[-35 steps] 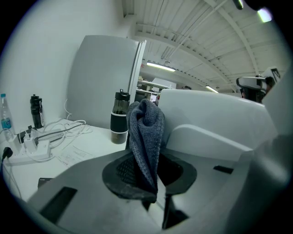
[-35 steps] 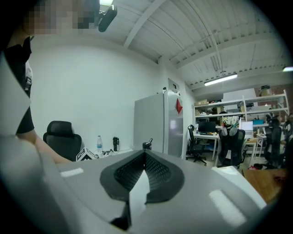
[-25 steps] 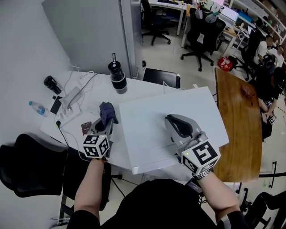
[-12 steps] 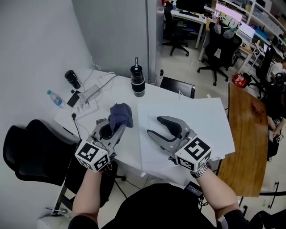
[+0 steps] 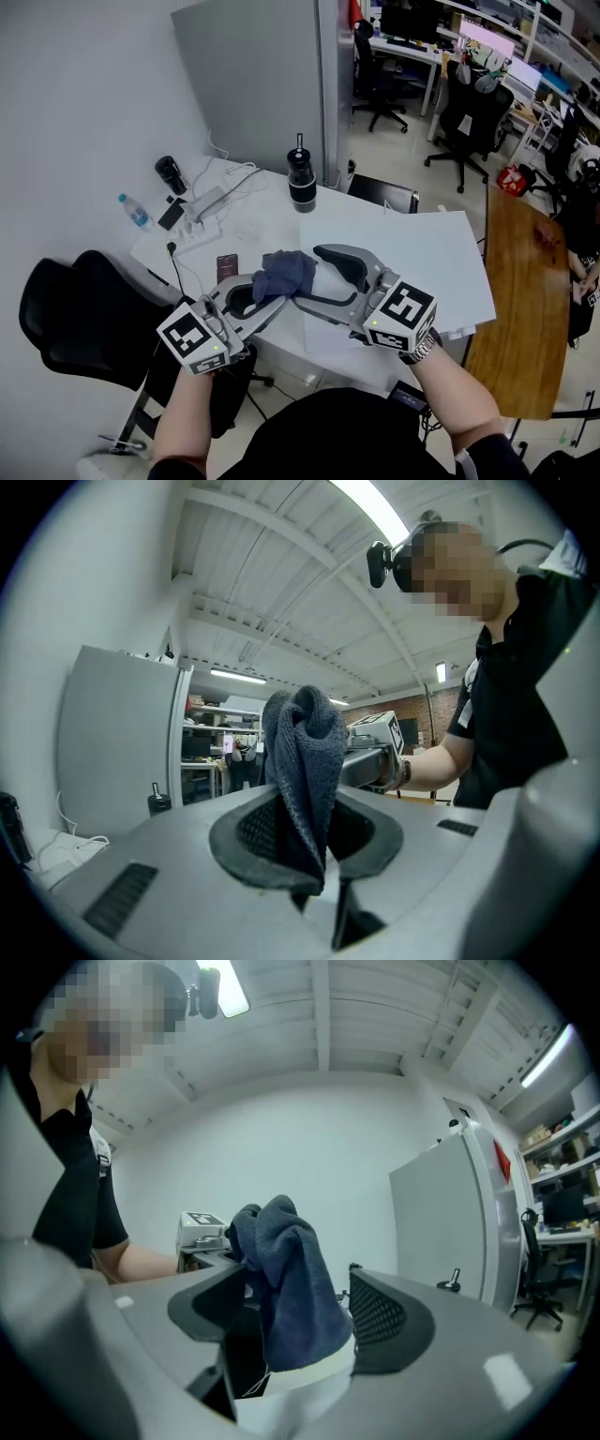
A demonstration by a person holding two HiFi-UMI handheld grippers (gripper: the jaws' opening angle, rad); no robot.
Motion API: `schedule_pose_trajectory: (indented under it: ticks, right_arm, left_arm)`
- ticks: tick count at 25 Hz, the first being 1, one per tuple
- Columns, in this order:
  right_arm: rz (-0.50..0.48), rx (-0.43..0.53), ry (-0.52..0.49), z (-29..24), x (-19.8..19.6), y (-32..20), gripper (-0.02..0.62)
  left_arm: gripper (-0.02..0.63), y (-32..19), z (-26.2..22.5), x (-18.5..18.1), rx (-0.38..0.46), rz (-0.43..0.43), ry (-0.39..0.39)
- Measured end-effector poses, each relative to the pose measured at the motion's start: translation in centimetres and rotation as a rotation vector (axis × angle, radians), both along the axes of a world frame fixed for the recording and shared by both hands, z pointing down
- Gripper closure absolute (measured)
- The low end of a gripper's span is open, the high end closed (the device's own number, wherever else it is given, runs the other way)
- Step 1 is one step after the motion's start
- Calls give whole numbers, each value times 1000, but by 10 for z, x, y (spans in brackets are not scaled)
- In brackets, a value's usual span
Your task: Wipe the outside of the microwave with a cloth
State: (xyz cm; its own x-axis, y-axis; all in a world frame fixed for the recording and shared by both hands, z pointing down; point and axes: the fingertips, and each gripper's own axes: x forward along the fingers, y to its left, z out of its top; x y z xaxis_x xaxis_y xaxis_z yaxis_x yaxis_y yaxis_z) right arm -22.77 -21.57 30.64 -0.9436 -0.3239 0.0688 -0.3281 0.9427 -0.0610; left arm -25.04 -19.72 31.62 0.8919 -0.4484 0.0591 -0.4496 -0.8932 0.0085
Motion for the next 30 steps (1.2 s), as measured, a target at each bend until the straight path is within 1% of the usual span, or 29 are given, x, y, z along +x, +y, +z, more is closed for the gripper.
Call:
schedule_pose_trajectory:
  ticks: [4, 5, 6, 7, 8, 11, 13, 14, 18, 20, 23, 26, 28, 30]
  right_arm:
    - [-120, -29, -11, 0, -3, 24, 258]
    - [-150, -39, -12, 1, -4, 30, 268]
    - [-172, -46, -11, 2, -5, 34, 296]
    - [-187, -46, -7, 2, -6, 37, 305]
    - [-192, -43, -1, 2, -7, 39, 350]
    - [-180, -37, 17, 4, -5, 39, 399]
    - [-157, -33, 33, 6, -2, 38, 434]
    - [-141, -31, 40, 8, 1, 36, 473]
    - [-53, -32, 86, 16, 6, 24, 507]
    - [14, -53, 117, 24, 11, 15, 516]
    - [120, -107, 174, 39, 24, 0, 521]
    - [181, -166, 241, 59, 29, -12, 522]
    - [209, -196, 296, 74, 27, -18, 522]
    - [237, -211, 354, 87, 26, -23, 522]
  left_arm:
    - [526, 17, -1, 11, -18, 81, 6]
    - [526, 20, 0, 12, -25, 99, 4]
    - [526, 21, 1, 13, -30, 110, 1]
    - [525, 21, 2, 13, -31, 115, -3]
    - [525, 20, 3, 14, -30, 115, -9]
    - [525, 16, 5, 14, -14, 100, -37]
    - [523, 15, 8, 16, -3, 90, -59]
    - [517, 15, 9, 17, 0, 86, -66]
    - [511, 9, 17, 18, -1, 53, -86]
    - [491, 5, 21, 16, -7, 23, -87]
    - [486, -2, 21, 5, -4, -43, -67]
    - [490, -13, 19, -10, 13, -120, -35]
    - [519, -16, 16, -15, 27, -145, -15]
    - [553, -17, 13, -15, 41, -151, 5]
